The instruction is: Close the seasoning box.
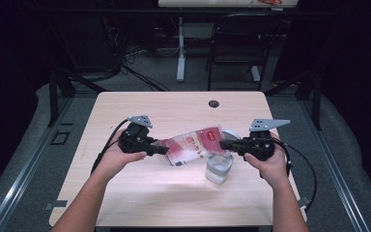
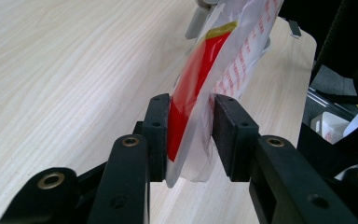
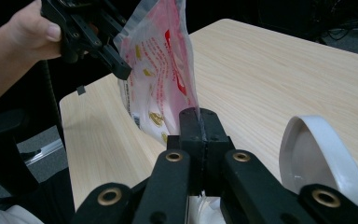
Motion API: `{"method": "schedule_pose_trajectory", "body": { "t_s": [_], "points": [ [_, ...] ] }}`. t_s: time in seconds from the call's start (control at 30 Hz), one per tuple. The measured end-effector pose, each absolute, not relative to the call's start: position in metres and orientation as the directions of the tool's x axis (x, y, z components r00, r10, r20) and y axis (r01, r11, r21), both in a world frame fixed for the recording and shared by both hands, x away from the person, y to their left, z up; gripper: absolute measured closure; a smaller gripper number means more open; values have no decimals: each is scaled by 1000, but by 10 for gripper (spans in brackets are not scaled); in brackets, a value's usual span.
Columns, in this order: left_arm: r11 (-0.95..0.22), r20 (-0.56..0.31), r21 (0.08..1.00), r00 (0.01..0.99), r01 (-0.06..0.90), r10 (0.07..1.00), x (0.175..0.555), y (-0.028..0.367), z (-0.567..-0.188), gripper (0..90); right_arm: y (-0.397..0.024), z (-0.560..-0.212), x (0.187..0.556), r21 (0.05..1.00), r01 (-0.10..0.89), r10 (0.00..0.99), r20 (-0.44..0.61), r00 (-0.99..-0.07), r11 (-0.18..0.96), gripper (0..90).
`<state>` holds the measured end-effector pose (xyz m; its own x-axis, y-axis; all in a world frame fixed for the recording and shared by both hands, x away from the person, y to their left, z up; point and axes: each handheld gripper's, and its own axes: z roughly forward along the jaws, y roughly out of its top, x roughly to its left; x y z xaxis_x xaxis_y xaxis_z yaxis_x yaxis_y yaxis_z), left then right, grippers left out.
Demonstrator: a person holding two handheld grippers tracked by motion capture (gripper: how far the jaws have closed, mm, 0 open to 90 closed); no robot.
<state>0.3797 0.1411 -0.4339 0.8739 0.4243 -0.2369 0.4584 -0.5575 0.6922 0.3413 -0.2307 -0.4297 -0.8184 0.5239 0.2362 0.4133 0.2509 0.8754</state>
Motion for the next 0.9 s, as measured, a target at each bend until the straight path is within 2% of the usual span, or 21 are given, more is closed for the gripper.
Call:
{"method": "schedule_pose_trajectory", "body": {
  "t_s": [0.6, 0.9],
  "points": [
    [-535, -259, 710, 876, 459, 408, 374, 148, -462, 655, -218, -415, 339, 871, 406, 513, 223, -829, 278, 900],
    [-523, -250, 728, 882, 443, 398, 367, 157, -473, 653, -204, -407, 340, 844, 406, 507, 194, -840, 351, 900]
  ]
}}
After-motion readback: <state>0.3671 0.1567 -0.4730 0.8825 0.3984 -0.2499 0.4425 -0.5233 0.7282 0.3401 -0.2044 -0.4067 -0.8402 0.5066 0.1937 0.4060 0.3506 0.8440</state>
